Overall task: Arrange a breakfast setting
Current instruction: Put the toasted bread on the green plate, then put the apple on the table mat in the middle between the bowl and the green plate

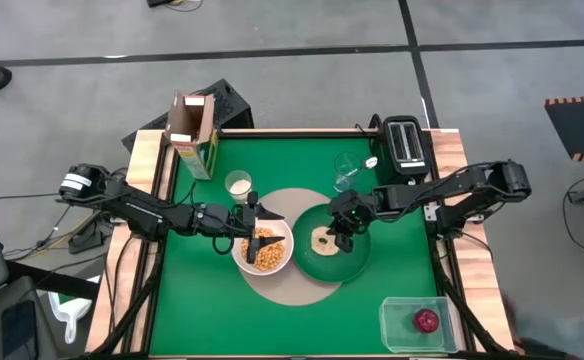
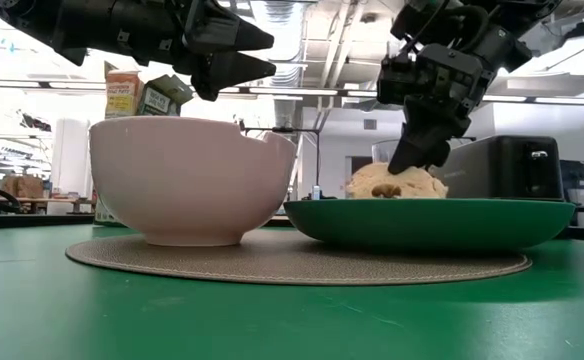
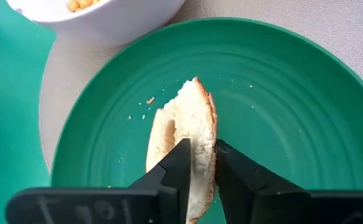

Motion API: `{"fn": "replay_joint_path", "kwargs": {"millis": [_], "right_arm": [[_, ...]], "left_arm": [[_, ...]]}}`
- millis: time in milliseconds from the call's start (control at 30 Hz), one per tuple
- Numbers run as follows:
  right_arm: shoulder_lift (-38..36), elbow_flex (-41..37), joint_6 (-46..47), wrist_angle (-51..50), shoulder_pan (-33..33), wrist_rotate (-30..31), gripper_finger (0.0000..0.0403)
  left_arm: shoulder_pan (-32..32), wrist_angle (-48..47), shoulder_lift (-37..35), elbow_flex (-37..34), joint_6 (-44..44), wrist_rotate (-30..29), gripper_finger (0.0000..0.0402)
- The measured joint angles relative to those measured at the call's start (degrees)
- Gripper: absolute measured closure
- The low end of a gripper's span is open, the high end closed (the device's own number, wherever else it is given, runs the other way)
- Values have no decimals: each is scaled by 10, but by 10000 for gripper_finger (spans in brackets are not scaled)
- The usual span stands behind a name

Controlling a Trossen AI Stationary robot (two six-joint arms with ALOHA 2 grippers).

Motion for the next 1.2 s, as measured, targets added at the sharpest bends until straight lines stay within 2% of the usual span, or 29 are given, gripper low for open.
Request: {"fn": "replay_joint_path", "kwargs": {"millis": [300, 433, 633, 900, 1200], "right_arm": [[0, 0, 0, -28, -7, 2, 229], [0, 0, 0, -39, -13, 2, 207], [-13, 26, -26, -94, -18, 2, 205], [-55, 51, -75, -93, 23, 1, 216], [-41, 52, -56, -15, 34, 1, 216]], "left_arm": [[0, 0, 0, 0, 0, 0, 150], [0, 0, 0, 0, 0, 0, 150], [0, 0, 0, 0, -1, 0, 150], [0, 0, 0, 0, -3, 0, 150], [-23, 47, 0, 0, 1, 28, 150]]}}
